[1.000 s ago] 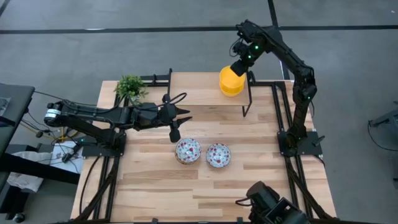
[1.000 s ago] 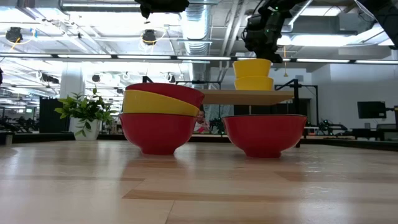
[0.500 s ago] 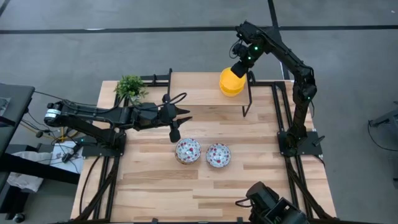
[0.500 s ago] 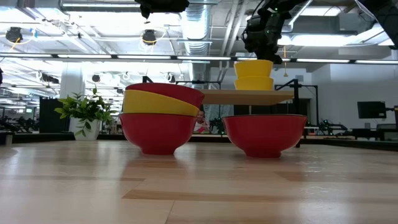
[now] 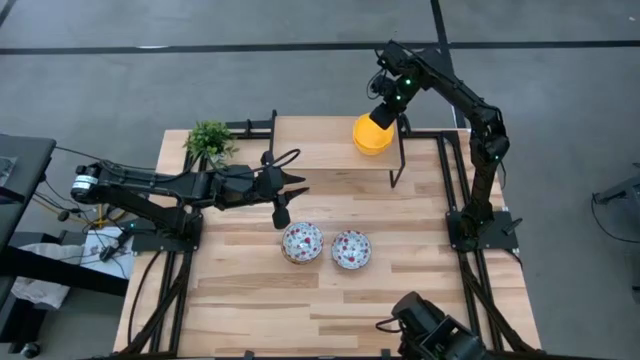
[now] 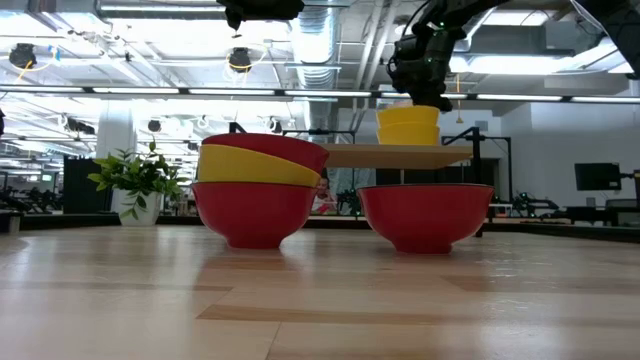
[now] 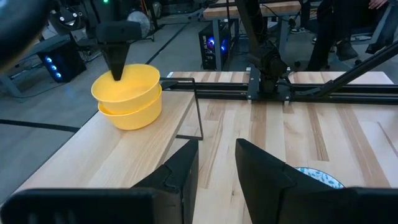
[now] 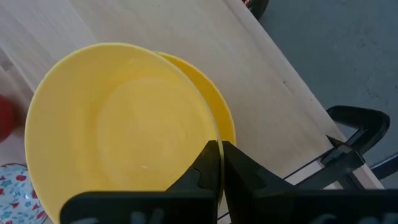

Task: Pick & Place Mini bowls
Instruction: Stack the top left yellow bowl on the other yellow bowl on the shelf, then remove the red bowl from the stacked bowls

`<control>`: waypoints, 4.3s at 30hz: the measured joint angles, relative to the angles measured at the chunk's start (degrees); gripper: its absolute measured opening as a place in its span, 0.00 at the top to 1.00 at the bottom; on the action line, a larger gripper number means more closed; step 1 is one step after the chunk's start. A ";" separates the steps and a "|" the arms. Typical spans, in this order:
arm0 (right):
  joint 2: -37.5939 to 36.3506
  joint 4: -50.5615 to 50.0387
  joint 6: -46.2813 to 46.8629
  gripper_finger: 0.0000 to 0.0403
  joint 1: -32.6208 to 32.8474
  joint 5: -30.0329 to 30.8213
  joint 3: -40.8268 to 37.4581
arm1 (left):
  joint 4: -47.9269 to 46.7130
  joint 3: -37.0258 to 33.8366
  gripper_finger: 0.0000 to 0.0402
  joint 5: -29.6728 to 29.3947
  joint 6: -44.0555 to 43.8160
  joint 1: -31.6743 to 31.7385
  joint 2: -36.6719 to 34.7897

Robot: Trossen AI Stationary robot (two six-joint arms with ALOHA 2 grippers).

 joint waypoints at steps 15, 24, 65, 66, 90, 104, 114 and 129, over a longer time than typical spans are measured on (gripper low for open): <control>0.00 0.11 0.61 0.95 0.00 0.07 -0.04 | 0.00 0.00 0.74 -0.01 0.02 0.00 0.00; 0.00 -0.16 0.61 0.88 0.00 0.14 -0.03 | 0.00 0.00 0.74 0.01 0.02 0.00 0.00; -11.63 6.64 2.52 0.94 0.04 7.85 0.03 | -0.02 0.00 0.74 0.01 -0.02 0.02 0.00; -11.94 7.81 4.20 0.97 0.05 8.09 0.07 | -0.02 0.00 0.74 0.01 -0.34 0.01 0.00; -28.72 46.86 16.88 1.00 6.28 44.99 -33.21 | -0.02 0.00 0.74 0.01 -1.03 0.02 0.00; -39.29 82.12 12.15 1.00 2.33 40.46 -63.44 | -0.02 0.00 0.74 0.01 -1.24 0.01 0.00; -34.13 84.65 12.07 1.00 0.90 37.55 -63.51 | 0.00 0.00 0.74 -0.01 -1.47 0.00 0.00; -33.94 82.96 10.62 1.00 0.90 37.83 -63.51 | -0.02 0.00 0.74 -0.01 -1.46 0.00 0.00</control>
